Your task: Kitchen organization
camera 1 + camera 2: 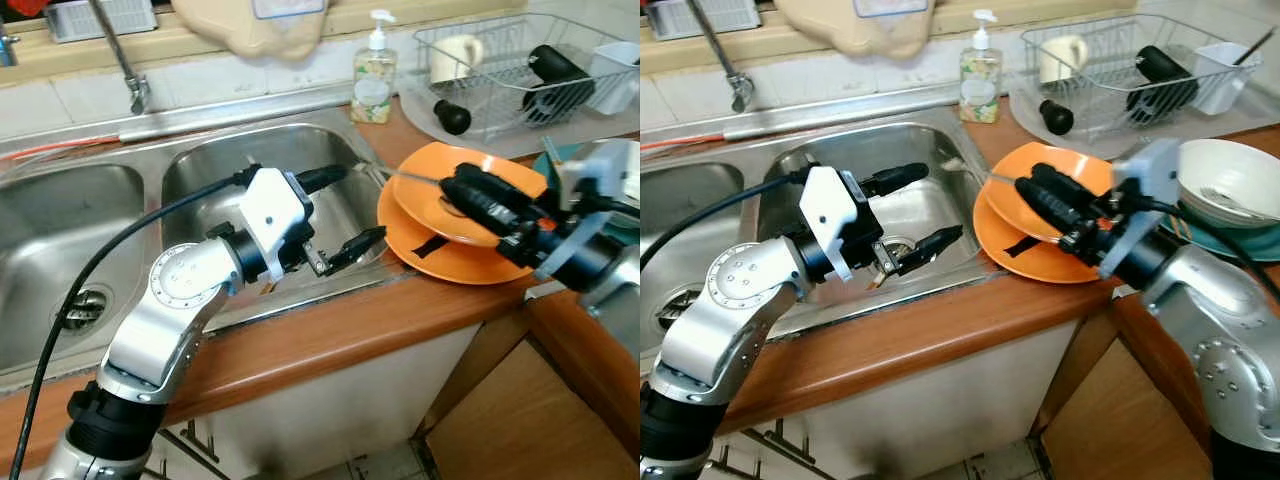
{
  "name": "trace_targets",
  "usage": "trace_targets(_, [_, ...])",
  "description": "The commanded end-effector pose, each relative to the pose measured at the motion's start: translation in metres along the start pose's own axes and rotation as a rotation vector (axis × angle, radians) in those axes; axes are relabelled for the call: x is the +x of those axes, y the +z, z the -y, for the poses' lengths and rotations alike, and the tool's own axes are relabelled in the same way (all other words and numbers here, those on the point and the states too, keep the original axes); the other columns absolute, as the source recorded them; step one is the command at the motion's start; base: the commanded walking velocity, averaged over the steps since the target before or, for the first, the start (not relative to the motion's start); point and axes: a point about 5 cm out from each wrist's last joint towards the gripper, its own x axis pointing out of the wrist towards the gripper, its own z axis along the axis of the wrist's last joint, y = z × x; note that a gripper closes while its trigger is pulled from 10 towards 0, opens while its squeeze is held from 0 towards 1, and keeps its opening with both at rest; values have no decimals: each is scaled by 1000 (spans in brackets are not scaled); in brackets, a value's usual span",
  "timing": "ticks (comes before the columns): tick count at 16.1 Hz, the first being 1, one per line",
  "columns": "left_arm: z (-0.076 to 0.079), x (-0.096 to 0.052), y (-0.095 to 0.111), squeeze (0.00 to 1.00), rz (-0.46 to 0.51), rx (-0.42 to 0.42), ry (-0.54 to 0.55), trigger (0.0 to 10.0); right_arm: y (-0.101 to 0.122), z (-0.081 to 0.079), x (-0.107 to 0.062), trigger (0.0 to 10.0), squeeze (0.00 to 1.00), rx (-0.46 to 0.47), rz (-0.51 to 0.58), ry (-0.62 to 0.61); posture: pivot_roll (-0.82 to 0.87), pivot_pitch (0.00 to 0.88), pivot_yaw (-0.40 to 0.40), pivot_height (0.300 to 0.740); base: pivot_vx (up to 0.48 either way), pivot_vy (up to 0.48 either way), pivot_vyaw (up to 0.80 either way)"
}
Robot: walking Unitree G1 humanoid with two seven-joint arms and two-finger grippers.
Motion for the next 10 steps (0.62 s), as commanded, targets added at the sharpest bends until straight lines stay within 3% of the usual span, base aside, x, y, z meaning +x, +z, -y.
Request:
trace_targets(1, [-2, 5, 0, 0, -18, 89, 2, 10000, -1, -8, 13, 0, 0, 1, -13, 34, -172, 0, 71, 740, 0, 0, 0])
trace_targets(4, [-5, 8, -2, 0, -25, 146, 6, 10000, -5, -17, 24, 0, 0, 3, -23, 67, -168, 0, 73, 740, 0, 0, 0])
trace_targets(5, [-7, 9, -5, 0, -33, 179, 8, 1686, -7, -20, 29, 0, 0, 1, -31, 78, -165, 0, 74, 740, 0, 0, 0])
trace_targets(6, [-10, 11, -6, 0, -35, 206, 22, 0, -8, -23, 32, 0, 0, -5, -41, 89, -167, 0, 73, 740, 0, 0, 0])
trace_targets(10, [-17, 15, -12, 0, -70, 282, 51, 0, -9, -27, 38, 0, 0, -14, -53, 104, -167, 0, 72, 740, 0, 0, 0])
